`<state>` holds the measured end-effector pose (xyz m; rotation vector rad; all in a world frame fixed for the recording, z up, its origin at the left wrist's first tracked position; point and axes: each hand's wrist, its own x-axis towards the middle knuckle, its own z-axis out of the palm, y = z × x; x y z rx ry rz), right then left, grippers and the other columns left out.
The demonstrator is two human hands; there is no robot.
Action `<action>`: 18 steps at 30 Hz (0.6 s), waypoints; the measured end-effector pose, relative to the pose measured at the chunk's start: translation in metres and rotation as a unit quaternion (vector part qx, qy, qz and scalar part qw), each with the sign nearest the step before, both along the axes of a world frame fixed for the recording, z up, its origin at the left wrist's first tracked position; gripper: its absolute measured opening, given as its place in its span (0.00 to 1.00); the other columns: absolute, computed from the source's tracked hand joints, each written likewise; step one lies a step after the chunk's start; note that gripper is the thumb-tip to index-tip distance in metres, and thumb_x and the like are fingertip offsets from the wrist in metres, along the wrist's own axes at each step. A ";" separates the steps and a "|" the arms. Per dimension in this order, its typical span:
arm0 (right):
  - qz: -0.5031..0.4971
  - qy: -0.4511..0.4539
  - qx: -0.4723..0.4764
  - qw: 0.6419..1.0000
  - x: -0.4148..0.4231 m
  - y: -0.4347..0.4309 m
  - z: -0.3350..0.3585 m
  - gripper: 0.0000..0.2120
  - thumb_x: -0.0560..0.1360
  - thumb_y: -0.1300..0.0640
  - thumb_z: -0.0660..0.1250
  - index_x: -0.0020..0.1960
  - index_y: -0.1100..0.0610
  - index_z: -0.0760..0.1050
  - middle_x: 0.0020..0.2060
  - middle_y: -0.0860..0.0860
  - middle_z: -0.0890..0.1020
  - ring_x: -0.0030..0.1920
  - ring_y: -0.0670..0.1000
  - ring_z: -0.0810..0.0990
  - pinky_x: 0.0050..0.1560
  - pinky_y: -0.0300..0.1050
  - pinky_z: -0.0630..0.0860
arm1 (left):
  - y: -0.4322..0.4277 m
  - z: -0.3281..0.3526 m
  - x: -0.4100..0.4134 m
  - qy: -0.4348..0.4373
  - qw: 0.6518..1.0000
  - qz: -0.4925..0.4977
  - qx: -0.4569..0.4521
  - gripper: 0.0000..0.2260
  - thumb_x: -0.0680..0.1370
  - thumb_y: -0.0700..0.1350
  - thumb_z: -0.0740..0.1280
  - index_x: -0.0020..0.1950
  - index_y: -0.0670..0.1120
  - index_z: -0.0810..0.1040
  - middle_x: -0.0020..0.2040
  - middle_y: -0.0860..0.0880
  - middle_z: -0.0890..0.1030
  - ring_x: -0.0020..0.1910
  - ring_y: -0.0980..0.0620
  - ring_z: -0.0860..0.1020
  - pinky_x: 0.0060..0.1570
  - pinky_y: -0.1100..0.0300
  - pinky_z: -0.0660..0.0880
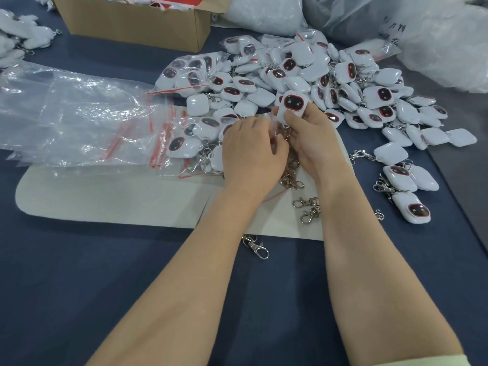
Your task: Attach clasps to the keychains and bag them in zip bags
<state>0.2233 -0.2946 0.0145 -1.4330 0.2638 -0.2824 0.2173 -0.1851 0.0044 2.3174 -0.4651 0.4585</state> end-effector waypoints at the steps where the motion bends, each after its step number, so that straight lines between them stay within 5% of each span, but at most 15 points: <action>1: -0.003 -0.001 -0.007 1.000 0.000 0.000 0.000 0.08 0.80 0.68 0.59 0.53 0.61 0.76 0.49 0.58 0.82 0.50 0.54 0.81 0.58 0.52 0.77 | 0.000 0.000 0.000 0.000 1.000 0.000 -0.001 0.07 0.77 0.47 0.62 0.40 0.46 0.69 0.41 0.51 0.71 0.44 0.53 0.66 0.51 0.59 0.62; 6: -0.026 0.003 -0.030 0.999 -0.001 0.001 0.004 0.08 0.80 0.68 0.59 0.58 0.65 0.73 0.50 0.60 0.81 0.46 0.52 0.81 0.55 0.50 0.77 | 0.000 0.001 0.000 0.008 1.000 0.001 -0.020 0.07 0.77 0.46 0.62 0.40 0.46 0.70 0.41 0.51 0.72 0.44 0.53 0.67 0.50 0.59 0.62; 9: -0.068 0.002 -0.027 0.997 0.000 0.002 0.010 0.12 0.79 0.66 0.62 0.61 0.67 0.69 0.49 0.60 0.82 0.38 0.47 0.83 0.43 0.40 0.80 | -0.001 0.003 -0.001 0.027 0.997 0.007 -0.072 0.07 0.77 0.45 0.62 0.41 0.44 0.73 0.42 0.50 0.75 0.44 0.51 0.70 0.48 0.58 0.65; 14: -0.073 0.023 -0.107 0.991 0.001 -0.001 0.027 0.06 0.78 0.60 0.64 0.52 0.63 0.70 0.41 0.57 0.79 0.34 0.49 0.85 0.36 0.37 0.79 | 0.000 0.010 -0.002 0.072 0.978 0.031 -0.193 0.05 0.78 0.45 0.63 0.43 0.46 0.72 0.42 0.53 0.75 0.44 0.53 0.72 0.42 0.63 0.64; 18: -0.040 0.066 -0.239 0.968 -0.002 -0.007 0.039 0.08 0.77 0.55 0.67 0.47 0.61 0.75 0.30 0.53 0.78 0.23 0.43 0.77 0.28 0.34 0.73 | 0.001 0.013 -0.002 0.082 0.960 0.044 -0.266 0.04 0.78 0.43 0.63 0.43 0.46 0.72 0.46 0.51 0.77 0.47 0.53 0.74 0.45 0.65 0.65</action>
